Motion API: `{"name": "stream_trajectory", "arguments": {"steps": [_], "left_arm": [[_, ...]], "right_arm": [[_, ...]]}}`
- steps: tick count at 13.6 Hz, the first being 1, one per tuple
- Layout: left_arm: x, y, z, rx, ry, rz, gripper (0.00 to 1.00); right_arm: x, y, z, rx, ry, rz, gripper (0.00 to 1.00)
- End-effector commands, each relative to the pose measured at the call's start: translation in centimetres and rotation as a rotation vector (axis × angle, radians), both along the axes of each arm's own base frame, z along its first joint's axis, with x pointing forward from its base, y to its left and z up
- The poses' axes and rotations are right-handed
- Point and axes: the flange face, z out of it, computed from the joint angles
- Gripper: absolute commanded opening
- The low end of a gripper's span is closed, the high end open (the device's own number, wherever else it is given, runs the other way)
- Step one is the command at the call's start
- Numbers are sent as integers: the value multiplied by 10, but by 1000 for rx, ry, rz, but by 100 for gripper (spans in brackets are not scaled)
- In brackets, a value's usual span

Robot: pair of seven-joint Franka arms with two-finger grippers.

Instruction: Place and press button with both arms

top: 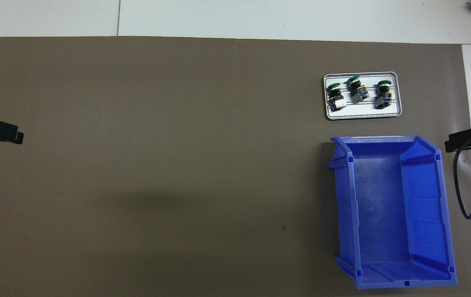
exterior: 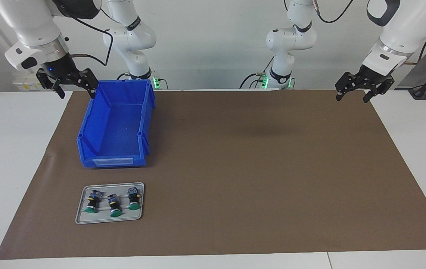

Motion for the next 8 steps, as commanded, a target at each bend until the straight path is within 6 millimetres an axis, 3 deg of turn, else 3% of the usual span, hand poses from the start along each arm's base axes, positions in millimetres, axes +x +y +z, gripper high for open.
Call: {"name": "stream_trajectory", "arguments": {"steps": [1,8], "left_arm": [[-9,1,1,14,-1,-2,100],[-9,1,1,14,-1,-2,100]], "right_arm": [[0,9,3,-12,-11,-16,100],[16,19,-8,-15,-72,12,100]]}}
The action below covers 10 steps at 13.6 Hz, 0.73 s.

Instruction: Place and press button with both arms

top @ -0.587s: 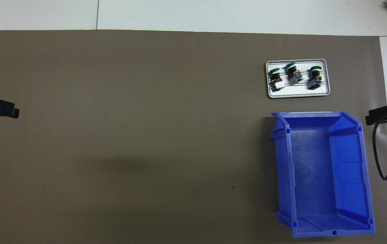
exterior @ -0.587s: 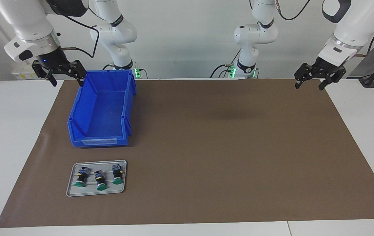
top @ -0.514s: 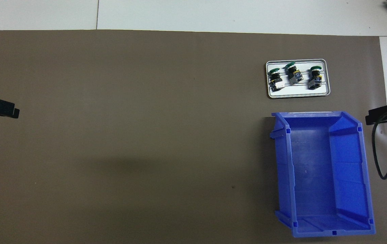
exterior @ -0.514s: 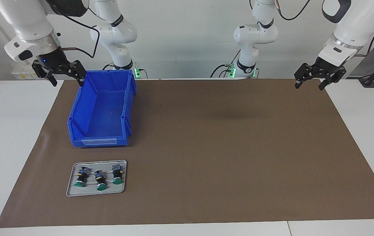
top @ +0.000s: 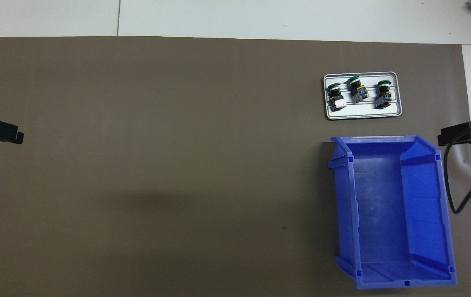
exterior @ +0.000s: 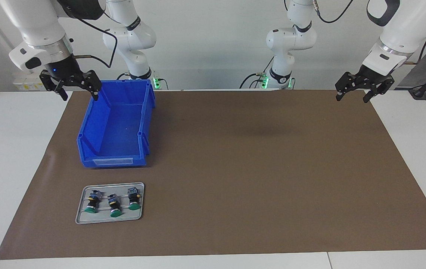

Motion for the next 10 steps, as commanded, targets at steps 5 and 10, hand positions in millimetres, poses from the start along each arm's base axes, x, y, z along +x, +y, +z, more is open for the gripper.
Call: {"name": "stream_trajectory", "arguments": {"steps": [5,10], "left_arm": [[-9,1,1,15,-1,-2,100],[-9,1,1,14,-1,-2,100]], "right_arm": [[86,9,-79,32,-96,68,100],[177,14,-194,84,-148,257,100]]}}
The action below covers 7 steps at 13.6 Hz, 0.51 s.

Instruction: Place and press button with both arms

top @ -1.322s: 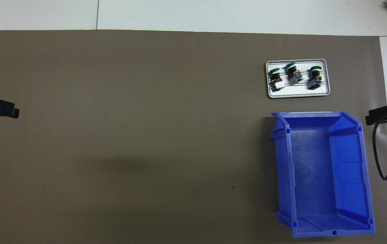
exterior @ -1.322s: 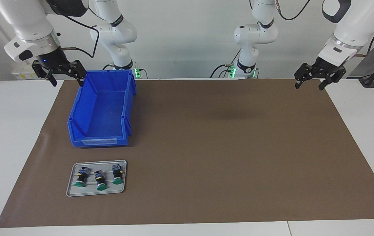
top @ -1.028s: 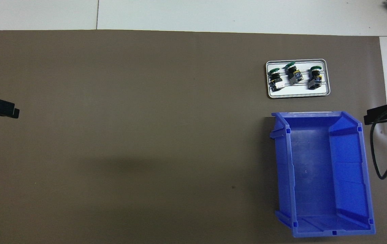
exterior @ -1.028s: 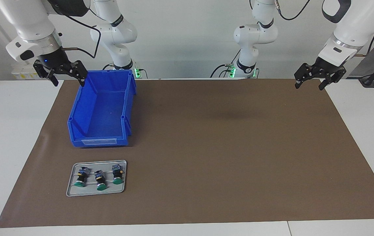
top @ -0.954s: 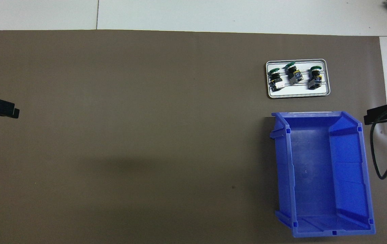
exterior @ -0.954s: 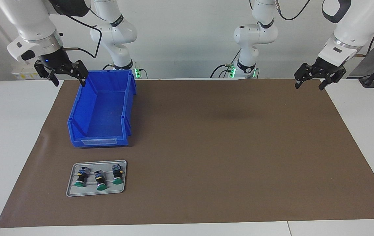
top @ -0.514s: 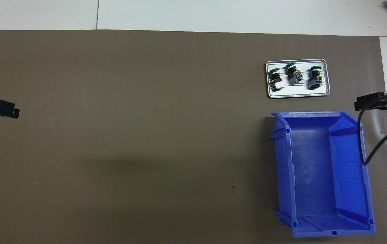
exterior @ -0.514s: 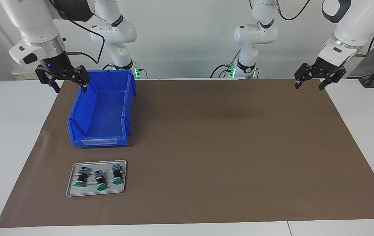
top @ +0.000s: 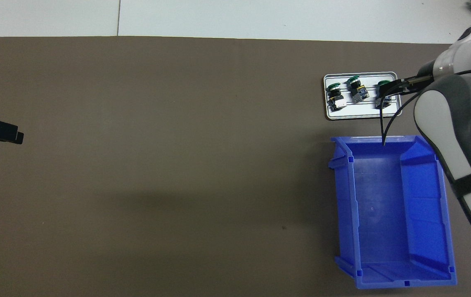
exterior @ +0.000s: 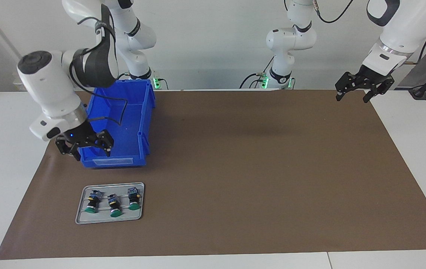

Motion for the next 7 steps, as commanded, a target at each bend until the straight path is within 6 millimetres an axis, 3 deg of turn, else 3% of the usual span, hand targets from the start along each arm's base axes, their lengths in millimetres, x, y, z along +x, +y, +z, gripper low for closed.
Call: {"name": "stream_trajectory", "arguments": {"steps": [1,3,7], "left_arm": [[-9,1,1,15,-1,-2,100],[-9,1,1,15,-1,-2,100],[-9,1,1,14,-1,-2,100]], "right_arm": [[44,2,-47,15,-34,91,100],[57,12,-94,6,-49,170,100],[54,12,-136,-15,-71,256,98]]}}
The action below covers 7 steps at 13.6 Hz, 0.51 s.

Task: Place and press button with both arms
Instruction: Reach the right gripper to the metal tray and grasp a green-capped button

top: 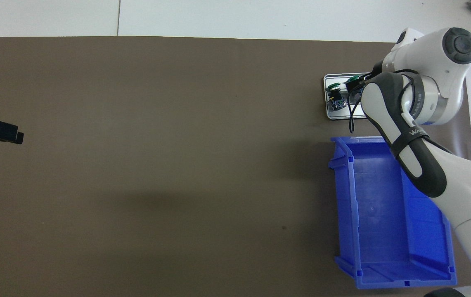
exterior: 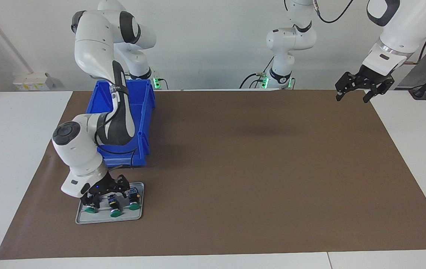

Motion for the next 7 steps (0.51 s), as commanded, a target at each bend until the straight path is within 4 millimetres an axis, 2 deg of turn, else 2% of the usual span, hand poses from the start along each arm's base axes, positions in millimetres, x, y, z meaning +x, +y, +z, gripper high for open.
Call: {"name": "stream_trajectory", "arguments": {"steps": [1,4,6,7], "left_arm": [[-9,1,1,15,-1,-2,100],[-9,1,1,14,-1,-2,100],[-9,1,1,15,-1,-2,100],[-9,1,1,14,-1,-2,100]], "right_arm": [[-4,-2,-10,19,-5,39,96],[-14,-6,-25,16,22,43,89],[-18,-7,-29,14,26,49,85],[-21,-12,-33,12,36,54,75]]}}
